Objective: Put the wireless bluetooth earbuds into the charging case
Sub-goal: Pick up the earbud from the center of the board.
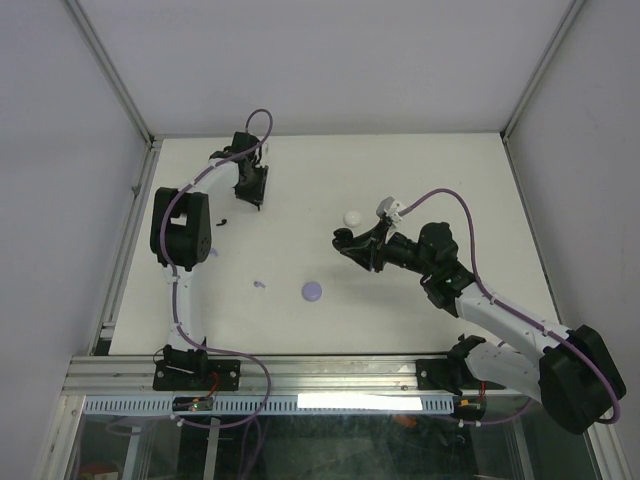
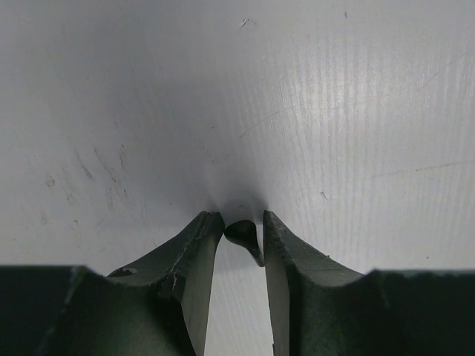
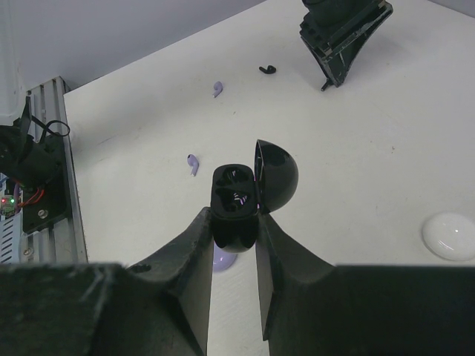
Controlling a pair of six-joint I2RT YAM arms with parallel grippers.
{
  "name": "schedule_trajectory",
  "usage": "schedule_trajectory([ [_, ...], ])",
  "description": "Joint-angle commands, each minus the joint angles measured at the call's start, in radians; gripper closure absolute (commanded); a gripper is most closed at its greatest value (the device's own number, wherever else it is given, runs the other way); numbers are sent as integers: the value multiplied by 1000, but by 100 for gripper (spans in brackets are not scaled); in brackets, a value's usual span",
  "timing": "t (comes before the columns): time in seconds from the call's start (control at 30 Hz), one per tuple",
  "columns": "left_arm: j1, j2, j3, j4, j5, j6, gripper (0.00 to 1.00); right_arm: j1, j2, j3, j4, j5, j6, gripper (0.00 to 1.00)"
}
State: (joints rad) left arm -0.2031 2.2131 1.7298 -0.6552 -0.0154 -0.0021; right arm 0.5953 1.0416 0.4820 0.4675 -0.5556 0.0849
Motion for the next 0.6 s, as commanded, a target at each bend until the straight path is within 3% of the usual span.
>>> schedule_trajectory([
  [0.0, -4, -9, 23, -68, -33, -24, 67, 3, -12, 30, 47, -10, -2, 100],
  [0.57, -4, 43, 58, -93, -17, -92, 75, 4, -3, 35, 39, -14, -6, 100],
])
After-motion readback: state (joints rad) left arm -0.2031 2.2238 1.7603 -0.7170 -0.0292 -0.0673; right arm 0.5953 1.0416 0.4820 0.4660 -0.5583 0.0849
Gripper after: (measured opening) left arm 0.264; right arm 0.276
